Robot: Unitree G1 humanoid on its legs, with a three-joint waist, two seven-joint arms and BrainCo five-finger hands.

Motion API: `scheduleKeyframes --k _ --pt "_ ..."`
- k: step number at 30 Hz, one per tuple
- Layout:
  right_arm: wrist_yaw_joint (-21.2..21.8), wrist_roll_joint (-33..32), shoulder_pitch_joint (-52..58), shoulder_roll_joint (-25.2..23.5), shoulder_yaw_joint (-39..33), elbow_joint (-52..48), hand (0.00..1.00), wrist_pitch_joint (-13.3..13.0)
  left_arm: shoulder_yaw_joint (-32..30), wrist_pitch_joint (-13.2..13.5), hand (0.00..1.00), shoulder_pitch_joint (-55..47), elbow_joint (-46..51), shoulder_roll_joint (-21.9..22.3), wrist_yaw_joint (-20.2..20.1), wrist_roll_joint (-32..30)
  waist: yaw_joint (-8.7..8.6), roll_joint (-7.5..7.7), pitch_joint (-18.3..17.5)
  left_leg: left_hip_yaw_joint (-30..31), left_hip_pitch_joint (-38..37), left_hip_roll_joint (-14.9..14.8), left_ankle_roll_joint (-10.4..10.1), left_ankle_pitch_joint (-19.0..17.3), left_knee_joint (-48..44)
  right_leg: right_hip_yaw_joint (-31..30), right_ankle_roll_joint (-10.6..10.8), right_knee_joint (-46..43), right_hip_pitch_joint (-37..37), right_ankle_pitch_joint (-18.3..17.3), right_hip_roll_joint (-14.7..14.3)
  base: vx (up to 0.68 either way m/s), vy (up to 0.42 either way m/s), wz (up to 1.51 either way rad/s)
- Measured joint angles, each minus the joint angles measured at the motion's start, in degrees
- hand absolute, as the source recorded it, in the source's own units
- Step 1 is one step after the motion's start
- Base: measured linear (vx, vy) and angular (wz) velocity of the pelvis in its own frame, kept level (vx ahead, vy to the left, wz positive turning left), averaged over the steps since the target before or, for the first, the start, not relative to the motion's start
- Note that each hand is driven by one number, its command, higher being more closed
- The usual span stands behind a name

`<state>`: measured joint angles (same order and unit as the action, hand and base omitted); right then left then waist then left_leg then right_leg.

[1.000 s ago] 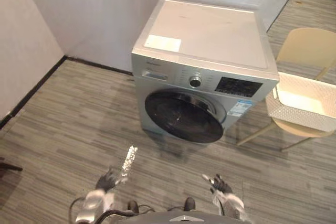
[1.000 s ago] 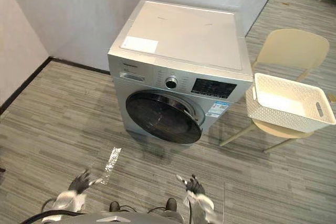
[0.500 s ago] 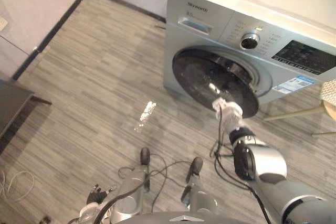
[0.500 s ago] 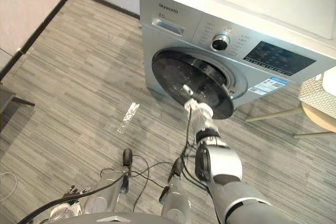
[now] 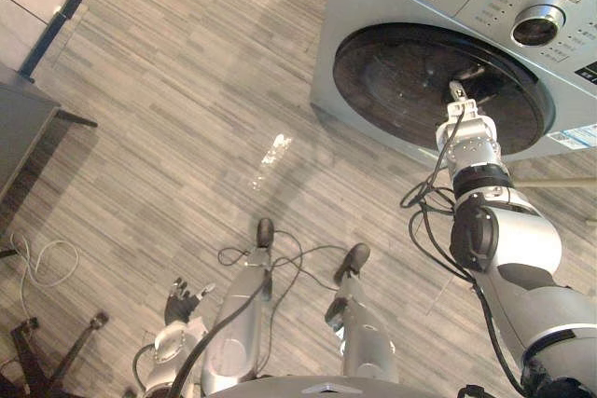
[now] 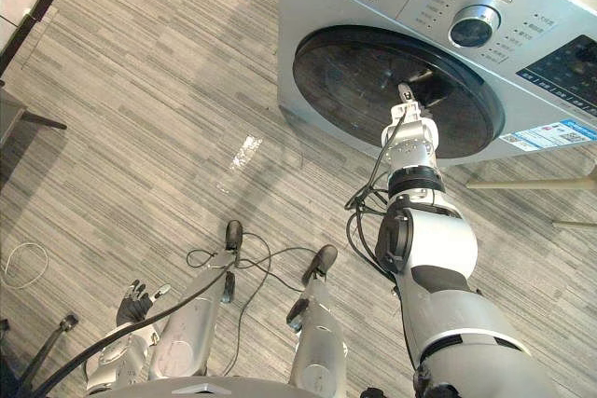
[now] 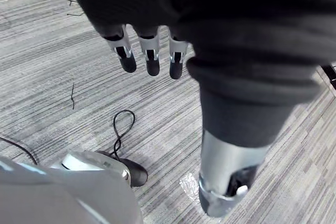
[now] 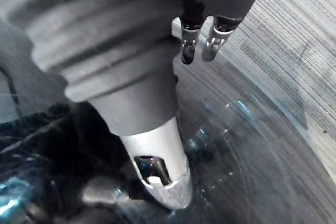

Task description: Pick up the laundry basket with both hands and put the clothes into the washing machine.

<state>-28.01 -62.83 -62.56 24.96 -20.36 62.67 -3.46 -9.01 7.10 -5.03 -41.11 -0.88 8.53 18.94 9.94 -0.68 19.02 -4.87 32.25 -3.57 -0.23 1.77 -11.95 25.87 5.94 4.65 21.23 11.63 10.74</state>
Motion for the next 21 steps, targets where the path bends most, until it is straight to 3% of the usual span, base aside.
scheduleKeyframes --k 5,7,10,12,13,15,16,19,21 --pt "-0.21 0.3 0.28 -0.03 -0.23 -1.86 0.0 0.0 -2.41 -0.26 0.0 1.98 -1.8 1.13 0.32 -0.51 0.87 -0.53 0.44 -1.48 0.59 -1.84 -0.71 1.02 0.0 0.04 -1.32 0.0 0.66 0.14 -1.23 -0.06 -0.031 0.0" --pt "0.49 0.65 5.06 -1.17 -0.7 -8.26 0.0 0.0 -2.64 -0.32 0.0 2.89 -2.48 1.37 0.89 -0.58 1.27 -0.54 0.44 -1.51 0.51 -1.87 -0.9 1.19 -0.12 0.01 -1.41 -0.01 0.53 0.57 -1.22 -0.02 0.002 0.01" --pt "7.1 10.4 16.82 -3.41 -0.62 -16.8 0.0 -1.68 -2.79 -0.3 0.0 4.33 -3.53 2.0 1.24 -0.58 1.27 -0.44 0.71 -1.57 -1.62 -1.76 -0.89 1.16 -0.29 -0.26 -1.35 -0.02 -1.59 0.81 -1.05 0.02 0.014 0.01" --pt "10.88 18.58 26.77 -5.33 -0.53 -21.67 0.0 -4.08 -2.78 -0.25 0.0 4.39 -4.76 2.3 1.1 -0.73 0.3 -0.35 0.76 -1.53 -5.63 -1.53 -1.05 0.82 0.69 -0.49 -0.86 -0.02 -5.27 0.38 -0.88 0.06 0.038 0.07" --pt "12.96 23.48 33.97 -7.34 0.06 -22.77 0.0 -4.98 -2.64 -0.2 0.0 4.5 -6.32 1.64 1.0 -1.29 -1.38 0.12 0.56 -1.61 -8.5 -0.96 -1.25 0.83 2.24 -0.76 -0.36 -0.02 -7.43 -0.57 -0.55 0.06 0.027 0.03" --pt "15.15 28.67 39.85 -10.01 0.13 -21.39 0.0 -5.05 -2.31 -0.26 0.0 4.61 -7.93 0.76 0.67 -2.36 -2.7 0.82 0.18 -1.9 -10.73 -0.67 -1.66 1.13 4.03 -1.28 0.03 -0.02 -8.44 -1.6 -0.38 0.05 0.017 -0.06" --pt "16.51 31.77 45.84 -13.12 -0.17 -17.24 0.0 -4.56 -2.14 -0.35 0.0 4.97 -9.81 0.02 0.45 -3.35 -3.86 1.41 -0.3 -2.29 -12.96 -0.59 -2.09 1.48 5.74 -1.74 0.0 -0.02 -9.58 -1.98 -0.46 0.04 0.002 -0.11" --pt "18.52 35.87 55.98 -18.31 -1.15 -8.91 0.0 -2.12 -2.25 -0.88 0.0 4.92 -12.56 -1.08 -0.67 -5.12 -4.75 2.32 -2.33 -2.93 -16.9 -0.39 -2.47 1.7 8.23 -2.6 -0.02 -0.02 -11.72 -2.85 -0.92 0.1 -0.006 -0.16" --pt "20.71 40.98 65.29 -23.03 -4.4 -1.34 0.0 0.09 -3.7 -1.81 0.0 4.48 -15.37 -1.35 -1.86 -8.2 -6.48 2.95 -5.64 -3.43 -21.06 -0.14 -2.75 1.63 10.63 -3.12 0.34 -0.01 -14.47 -3.85 -0.95 0.15 -0.001 -0.13"
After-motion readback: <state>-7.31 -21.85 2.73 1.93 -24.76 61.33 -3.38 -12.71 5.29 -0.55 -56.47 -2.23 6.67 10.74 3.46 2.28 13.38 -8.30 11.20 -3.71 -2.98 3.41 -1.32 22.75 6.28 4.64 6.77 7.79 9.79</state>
